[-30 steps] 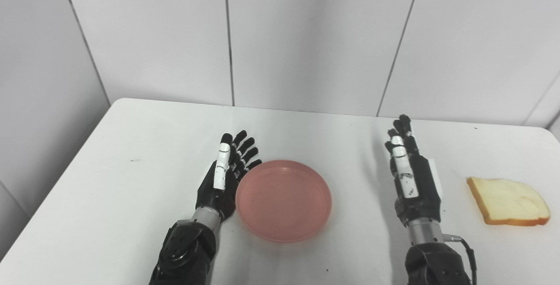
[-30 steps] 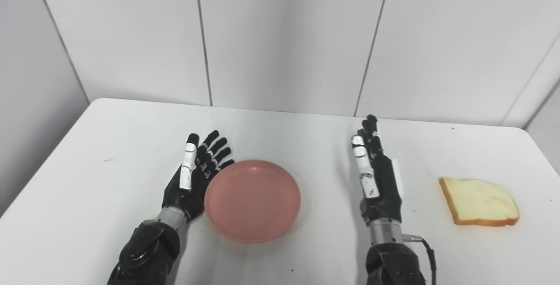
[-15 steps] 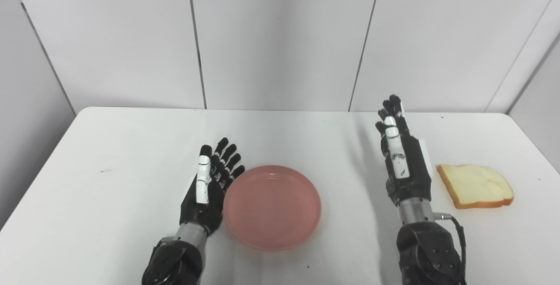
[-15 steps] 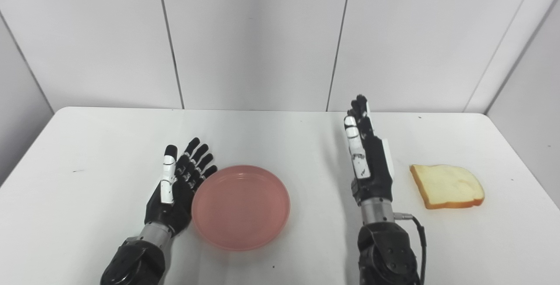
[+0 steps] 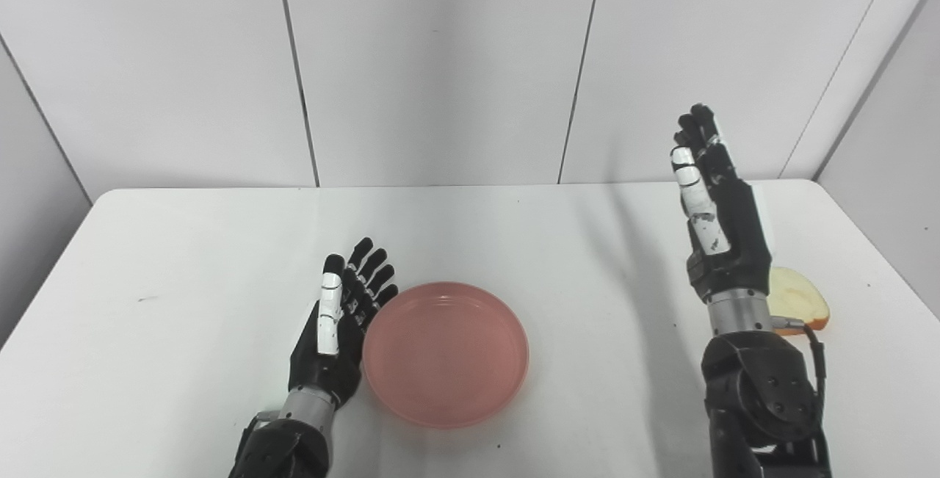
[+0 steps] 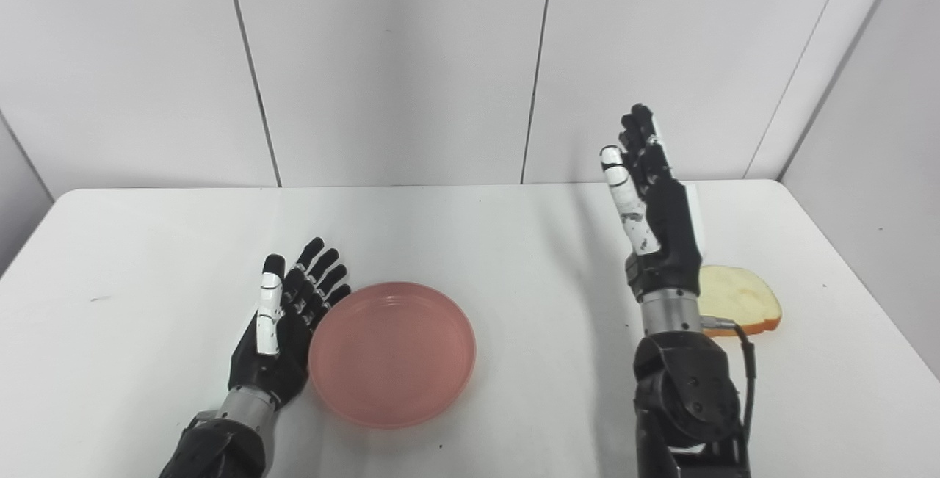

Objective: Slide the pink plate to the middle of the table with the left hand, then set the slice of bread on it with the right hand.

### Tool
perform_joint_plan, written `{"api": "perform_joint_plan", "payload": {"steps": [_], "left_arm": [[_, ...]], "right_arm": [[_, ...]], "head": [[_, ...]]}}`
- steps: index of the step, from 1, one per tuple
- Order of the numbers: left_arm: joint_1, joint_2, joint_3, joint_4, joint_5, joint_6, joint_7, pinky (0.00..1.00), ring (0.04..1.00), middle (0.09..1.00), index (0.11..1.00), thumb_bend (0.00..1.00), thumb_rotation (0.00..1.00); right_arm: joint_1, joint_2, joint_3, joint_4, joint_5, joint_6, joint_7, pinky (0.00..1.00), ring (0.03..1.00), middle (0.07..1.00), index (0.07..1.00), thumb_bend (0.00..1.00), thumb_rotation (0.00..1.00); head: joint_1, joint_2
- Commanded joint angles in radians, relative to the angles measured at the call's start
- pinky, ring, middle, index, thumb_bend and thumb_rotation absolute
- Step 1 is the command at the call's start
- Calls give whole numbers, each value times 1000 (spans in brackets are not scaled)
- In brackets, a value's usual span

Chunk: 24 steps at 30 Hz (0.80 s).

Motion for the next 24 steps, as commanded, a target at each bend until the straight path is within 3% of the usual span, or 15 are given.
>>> {"api": "perform_joint_plan", "payload": {"steps": [1,7,12,17,24], "left_arm": [[0,-6,-2,6,6,-13,-5,961,960,961,936,723,988],[-3,-1,-3,11,5,-25,-14,960,960,959,935,724,991],[-8,9,3,11,3,-29,-20,957,965,963,932,723,996],[-14,19,9,23,1,-48,-33,957,964,956,932,710,1000],[-19,30,7,44,1,-59,-46,939,950,959,933,732,1000]], "right_arm": [[-38,-25,-14,-45,6,5,-1,1000,958,938,943,662,652],[-41,-69,-42,-67,26,11,7,990,938,935,945,696,623],[-39,-120,-61,-92,44,37,12,995,948,927,931,681,503],[-20,-267,-59,-107,3,123,69,975,933,916,934,628,402],[5,-512,-63,-54,7,185,223,939,922,889,906,700,346]], "head": [[-8,-1],[-37,-5],[-97,-14],[-156,-27],[-200,-35]]}}
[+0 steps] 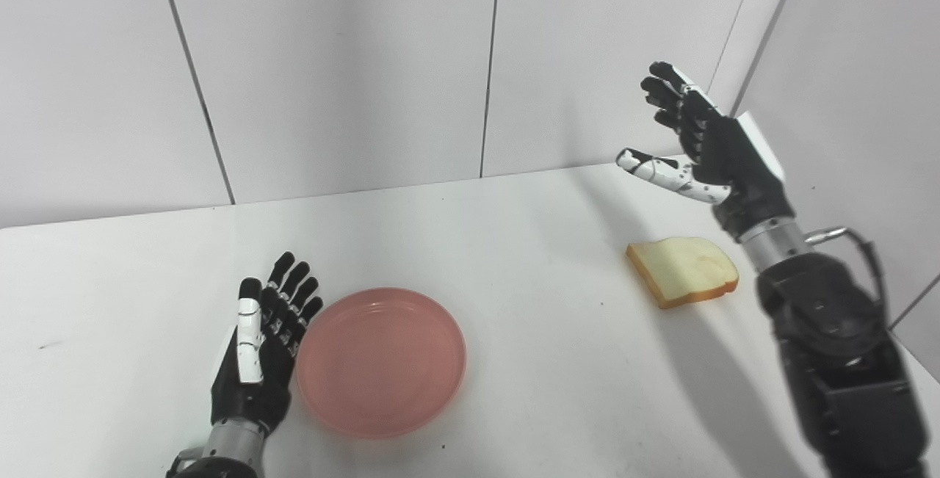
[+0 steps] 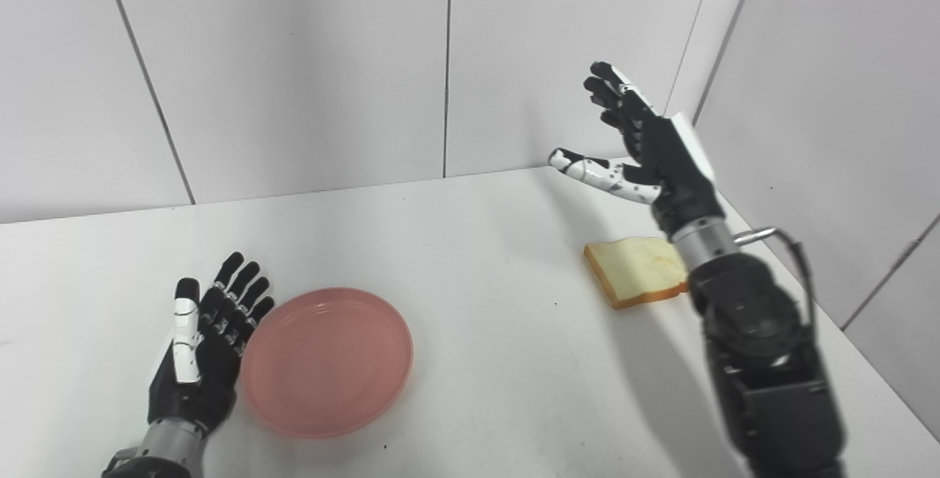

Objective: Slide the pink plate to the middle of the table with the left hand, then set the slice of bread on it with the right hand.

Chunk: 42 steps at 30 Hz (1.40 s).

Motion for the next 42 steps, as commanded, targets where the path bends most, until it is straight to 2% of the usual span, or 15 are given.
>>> {"api": "perform_joint_plan", "payload": {"steps": [1,4,7,15,20,25,26,27,33,38,42], "left_arm": [[-17,3,3,11,0,-8,-8,938,949,958,932,734,1000],[-19,5,5,20,-6,-16,-14,941,954,961,932,729,1000],[-20,6,6,23,-10,-21,-20,944,954,958,931,725,1000],[-27,6,16,51,-24,-41,-31,952,956,954,925,730,1000],[-33,11,18,63,-34,-51,-43,966,963,957,924,724,1000],[-30,15,15,66,-36,-65,-52,985,983,969,928,718,1000],[-30,16,14,69,-35,-70,-54,985,983,970,930,722,999],[-28,14,12,72,-30,-79,-53,985,983,970,930,723,999],[-28,-3,-1,93,8,-124,-32,977,967,954,921,725,984],[-30,-13,-1,115,25,-168,-26,975,964,955,929,733,974],[-32,-9,0,121,32,-192,-25,974,958,949,927,732,975]], "right_arm": [[-12,-76,-3,10,-4,-3,50,915,910,887,907,702,345],[-5,-162,15,38,-40,-11,100,843,872,872,892,713,345],[-2,-212,18,70,-43,-18,145,868,883,869,877,727,286],[6,-283,41,120,-100,5,207,879,913,865,859,767,211],[10,-327,88,113,-228,34,206,936,918,852,840,812,210],[3,-375,123,148,-297,1,242,993,952,885,855,852,169],[2,-382,129,152,-306,-2,248,994,957,893,858,864,189],[0,-388,135,159,-314,-8,253,994,957,893,858,865,191],[-7,-396,146,217,-337,-64,263,955,950,903,868,869,149],[-18,-409,161,251,-358,-91,282,934,943,903,882,852,130],[-38,-414,178,271,-356,-97,318,947,961,928,894,880,138]], "head": [[-4,0],[-13,-2],[-19,-7],[-31,-25],[-34,-25],[-13,-28],[-13,-28],[2,-44],[32,-52],[26,-52],[-7,-52]]}}
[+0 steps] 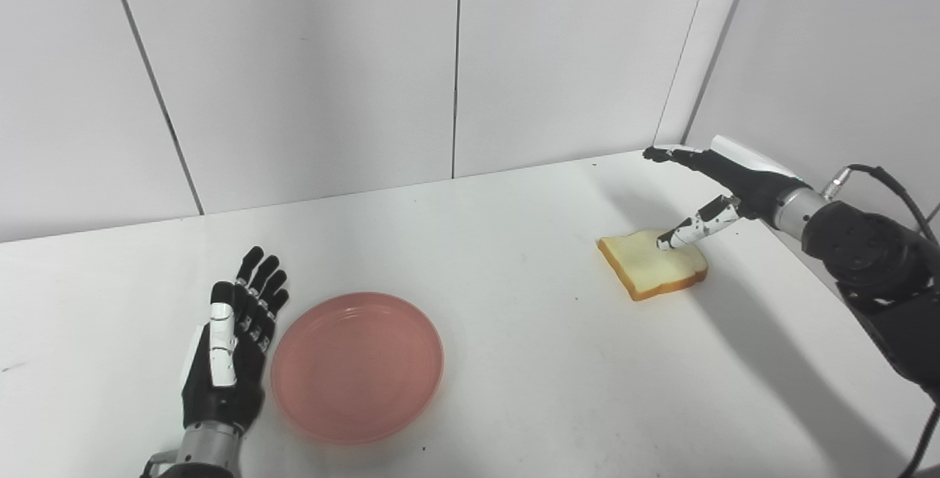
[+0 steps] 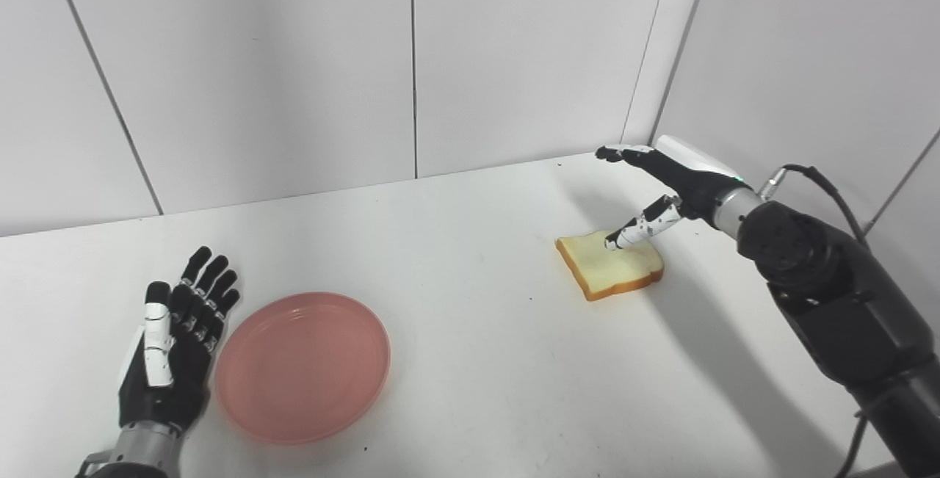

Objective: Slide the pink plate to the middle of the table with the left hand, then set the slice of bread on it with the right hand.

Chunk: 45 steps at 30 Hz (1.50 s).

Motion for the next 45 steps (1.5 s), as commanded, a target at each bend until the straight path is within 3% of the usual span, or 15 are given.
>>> {"api": "perform_joint_plan", "payload": {"steps": [1,9,18,21,25,40,45], "left_arm": [[11,-5,1,26,10,-48,-1,977,959,950,928,730,977],[11,9,5,25,14,-88,-14,954,944,939,923,728,994],[15,21,0,19,20,-107,-14,934,934,930,917,745,991],[16,23,-2,17,18,-105,-14,933,932,929,916,740,997],[18,21,-2,6,12,-98,-15,935,934,931,917,725,994],[21,24,-3,-2,13,-94,-14,930,928,928,912,722,980],[22,24,-4,-10,13,-79,-12,934,932,933,914,703,987]], "right_arm": [[-57,-52,-1,-1,-9,-43,14,947,963,932,894,885,131],[-127,-68,84,30,-60,6,101,946,997,974,924,919,110],[-180,-77,187,74,-185,-47,139,880,993,991,930,970,173],[-194,-82,226,85,-251,-73,138,968,1000,975,925,996,219],[-211,-75,267,101,-325,-60,156,999,1000,969,930,1000,225],[-244,-61,333,126,-427,-75,228,1000,1000,1000,978,1000,182],[-265,-60,368,140,-484,-89,258,1000,1000,1000,987,1000,216]], "head": [[-12,3],[-41,12],[-59,21],[-63,22],[-64,24],[-71,37],[-72,37]]}}
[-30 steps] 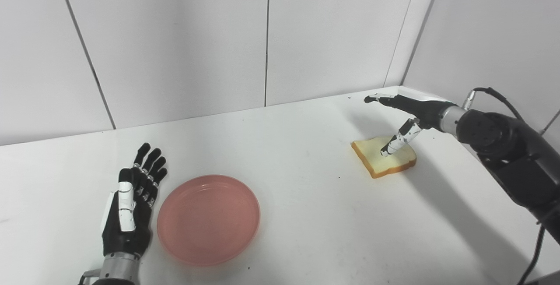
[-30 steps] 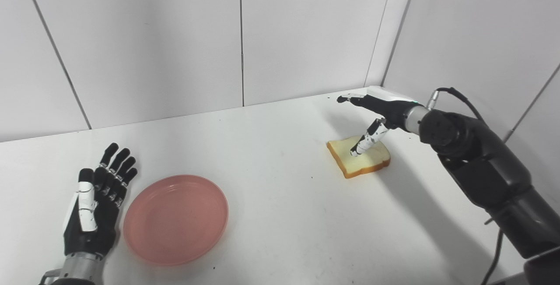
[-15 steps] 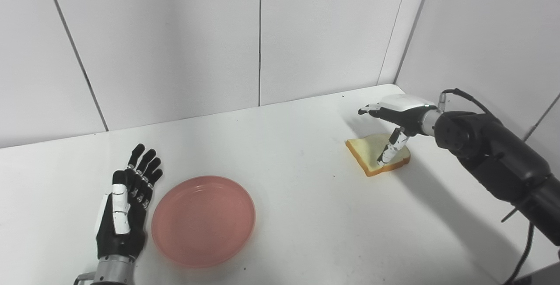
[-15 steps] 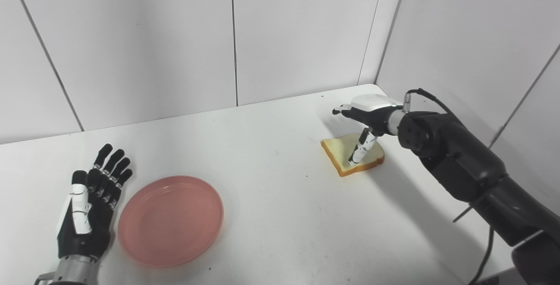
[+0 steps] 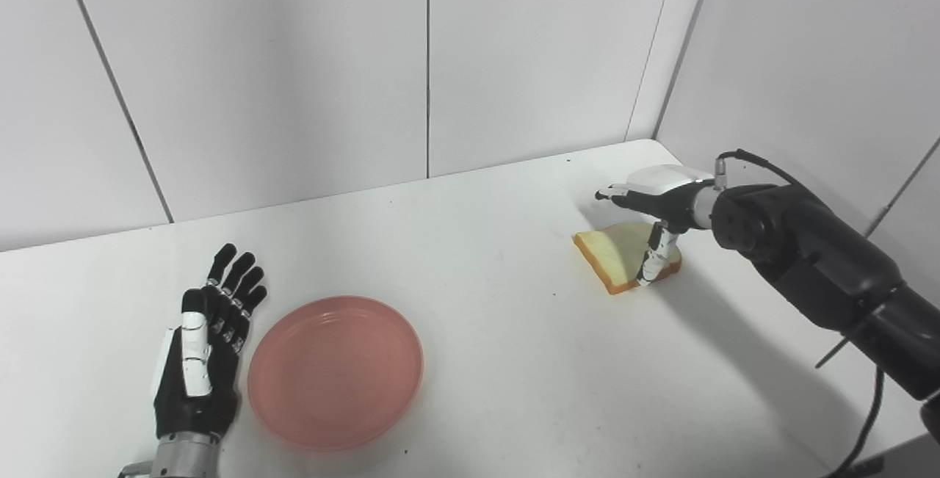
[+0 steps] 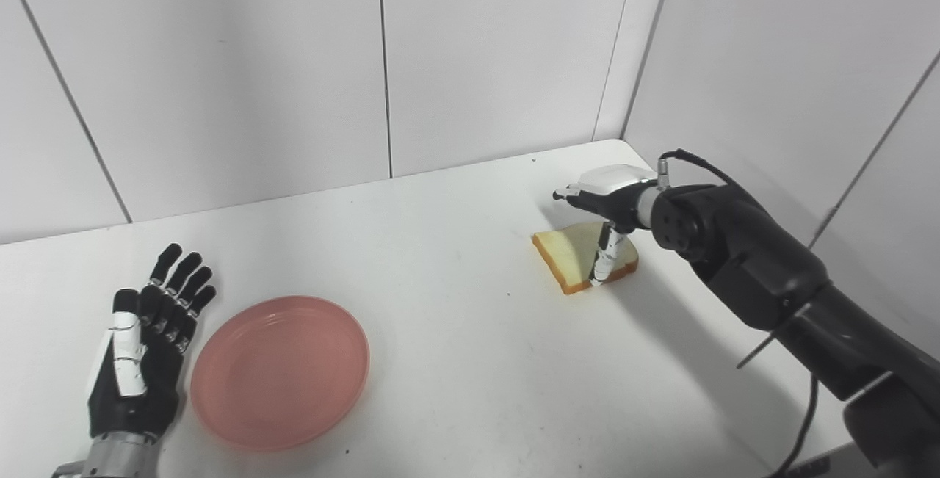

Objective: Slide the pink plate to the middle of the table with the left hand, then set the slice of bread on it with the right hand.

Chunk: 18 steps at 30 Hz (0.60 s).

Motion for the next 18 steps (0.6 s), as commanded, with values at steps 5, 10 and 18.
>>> {"api": "perform_joint_plan", "payload": {"steps": [5,10,18], "left_arm": [[20,10,1,-5,-2,-3,-11,937,935,937,915,697,990],[22,10,0,-8,-3,-1,-11,938,937,938,915,693,989],[28,8,-2,-27,0,9,-5,936,936,938,918,690,990]], "right_arm": [[-63,-9,8,16,-63,-30,14,1000,1000,1000,989,1000,207],[-67,6,24,22,-108,-50,14,1000,1000,1000,986,997,185],[-60,28,51,39,-160,-74,11,1000,1000,1000,976,1000,246]], "head": [[3,2],[5,0],[9,4]]}}
